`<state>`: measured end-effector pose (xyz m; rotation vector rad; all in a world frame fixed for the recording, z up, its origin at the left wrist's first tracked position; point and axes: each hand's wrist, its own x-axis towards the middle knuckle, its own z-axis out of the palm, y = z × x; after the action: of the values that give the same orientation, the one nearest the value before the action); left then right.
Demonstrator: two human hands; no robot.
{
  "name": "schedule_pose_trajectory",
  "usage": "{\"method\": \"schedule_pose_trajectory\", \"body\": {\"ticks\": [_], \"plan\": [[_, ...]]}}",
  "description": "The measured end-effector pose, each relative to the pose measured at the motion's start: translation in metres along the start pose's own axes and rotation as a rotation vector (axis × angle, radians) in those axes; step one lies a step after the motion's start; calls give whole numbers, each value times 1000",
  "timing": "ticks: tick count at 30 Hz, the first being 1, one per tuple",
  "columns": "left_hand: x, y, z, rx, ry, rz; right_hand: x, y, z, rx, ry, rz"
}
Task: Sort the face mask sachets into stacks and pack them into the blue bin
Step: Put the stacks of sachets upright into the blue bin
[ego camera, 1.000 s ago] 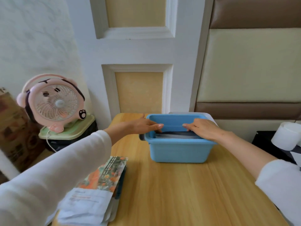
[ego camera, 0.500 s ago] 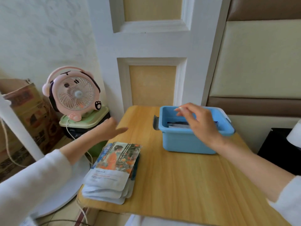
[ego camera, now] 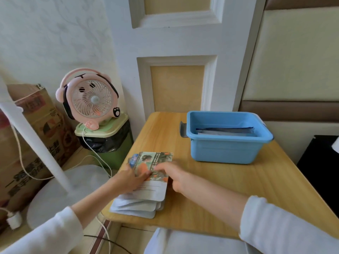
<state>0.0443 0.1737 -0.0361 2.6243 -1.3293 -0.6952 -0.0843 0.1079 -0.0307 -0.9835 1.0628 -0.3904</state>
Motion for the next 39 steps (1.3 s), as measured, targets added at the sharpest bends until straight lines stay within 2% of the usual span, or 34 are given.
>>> {"method": "schedule_pose_trajectory", "body": {"ticks": [3, 5, 10, 15, 19, 21, 22, 25, 26, 27, 29, 30, 31, 34, 36, 39], "plan": [[-19, 14, 12, 74, -6, 85, -1, 5, -21, -37, 16, -3], [-26, 26, 23, 13, -46, 110, -4, 5, -42, -47, 5, 14], [-41, 62, 42, -586, -188, 239, -21, -2, -103, -77, -21, -37], [-43, 111, 96, -916, -76, 310, -42, -24, -157, -464, -56, -128], [-53, 139, 120, -1170, -225, 310, -50, -46, -180, -715, -38, -239], [-51, 142, 124, -1190, -302, 348, -55, -58, -185, -980, 15, -353], [-47, 141, 123, -1156, -262, 357, -58, -63, -186, -1115, 48, -405], [-28, 133, 105, -919, 126, 349, -67, -67, -184, -1535, 121, -522], [-23, 129, 97, -866, 194, 398, -68, -64, -182, -1675, 143, -563], [-15, 126, 92, -842, 164, 484, -70, -61, -178, -1784, 153, -623], [-10, 124, 87, -877, -87, 639, -70, -54, -172, -1874, 149, -737], [-12, 125, 87, -892, -187, 678, -70, -52, -173, -1868, 144, -748], [-12, 127, 90, -915, -214, 689, -69, -52, -176, -1846, 140, -723], [-9, 135, 96, -966, -190, 681, -70, -58, -209, -1657, 130, -576], [-6, 139, 97, -967, -211, 688, -71, -56, -241, -1328, 128, -540], [0, 143, 98, -971, -225, 688, -69, -30, -277, -625, 83, -557]]}}
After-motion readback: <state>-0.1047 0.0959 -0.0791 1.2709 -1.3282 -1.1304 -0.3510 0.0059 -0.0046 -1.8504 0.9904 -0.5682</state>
